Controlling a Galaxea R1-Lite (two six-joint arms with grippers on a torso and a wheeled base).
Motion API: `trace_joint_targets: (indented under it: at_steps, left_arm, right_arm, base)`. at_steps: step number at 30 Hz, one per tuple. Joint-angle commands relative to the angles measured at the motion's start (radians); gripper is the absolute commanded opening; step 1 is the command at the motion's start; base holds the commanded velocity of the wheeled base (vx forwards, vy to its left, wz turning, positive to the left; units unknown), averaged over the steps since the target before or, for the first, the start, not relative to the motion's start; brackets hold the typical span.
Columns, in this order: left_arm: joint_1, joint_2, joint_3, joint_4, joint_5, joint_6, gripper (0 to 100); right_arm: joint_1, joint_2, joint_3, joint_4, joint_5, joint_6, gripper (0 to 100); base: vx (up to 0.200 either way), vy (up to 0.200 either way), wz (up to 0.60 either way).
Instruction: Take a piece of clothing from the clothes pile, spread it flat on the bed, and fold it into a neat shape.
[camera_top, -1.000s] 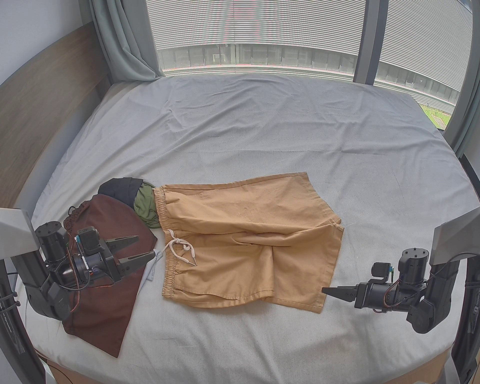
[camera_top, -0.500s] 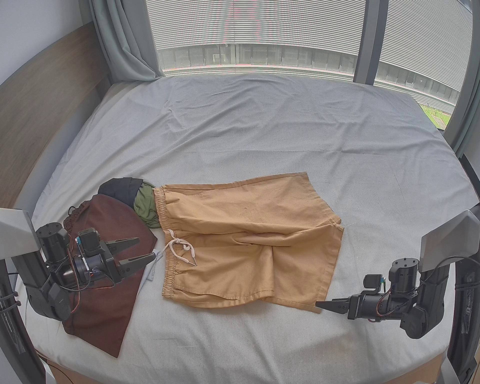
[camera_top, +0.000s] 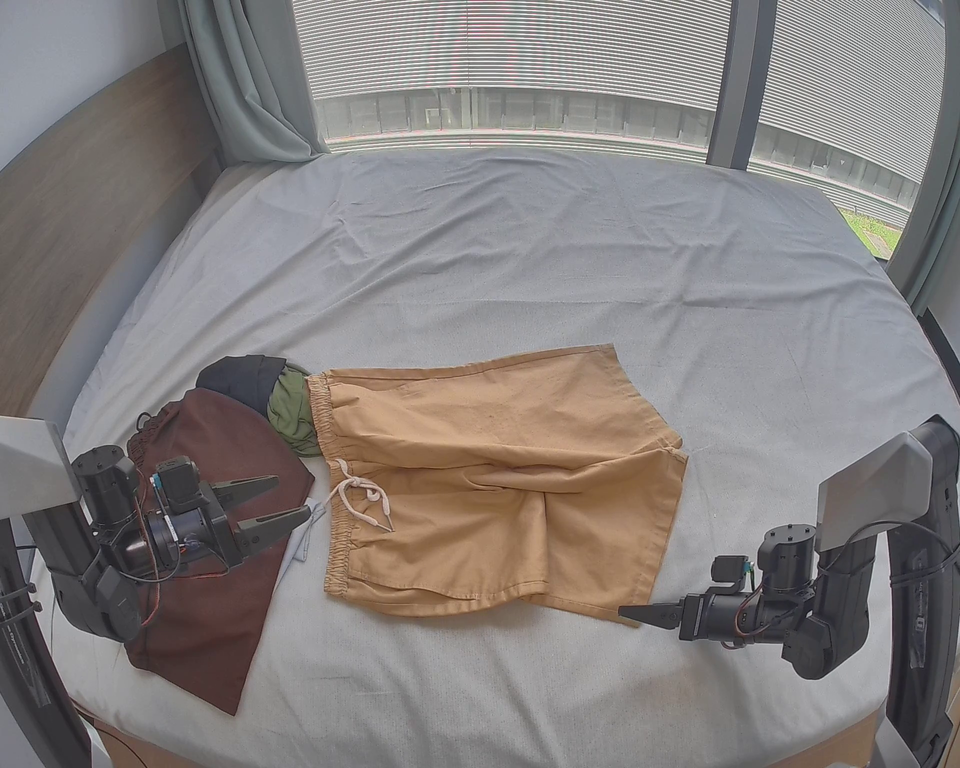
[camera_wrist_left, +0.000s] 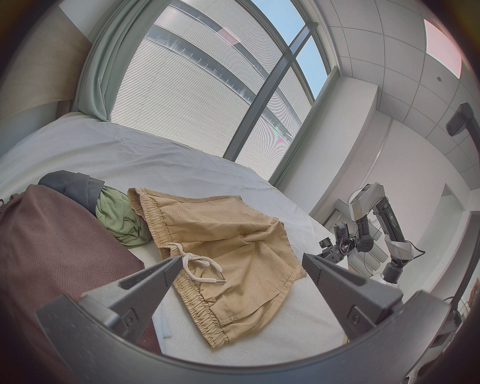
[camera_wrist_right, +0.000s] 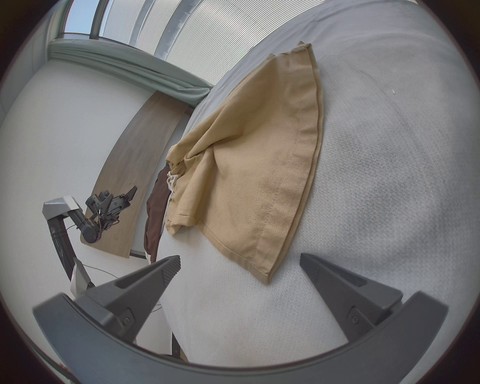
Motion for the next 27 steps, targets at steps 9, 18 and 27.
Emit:
trace_joint_targets:
  at_steps: [9, 18, 27]
  left_arm:
    - [0.002, 0.004, -0.004, 0.000, 0.000, -0.001, 100]
    - [0.002, 0.007, -0.002, 0.000, 0.000, -0.001, 100]
    - [0.002, 0.010, -0.002, 0.000, 0.000, -0.001, 100]
  right_arm:
    - [0.063, 0.042, -0.057, 0.000, -0.032, 0.103, 100]
    - [0.057, 0.042, -0.057, 0.000, -0.033, 0.106, 0]
    - [0.051, 0.039, -0.054, 0.000, -0.033, 0.105, 0]
  base:
    - [0.000, 0.000, 0.00]
    - [0.000, 0.000, 0.00]
    - [0.000, 0.000, 0.00]
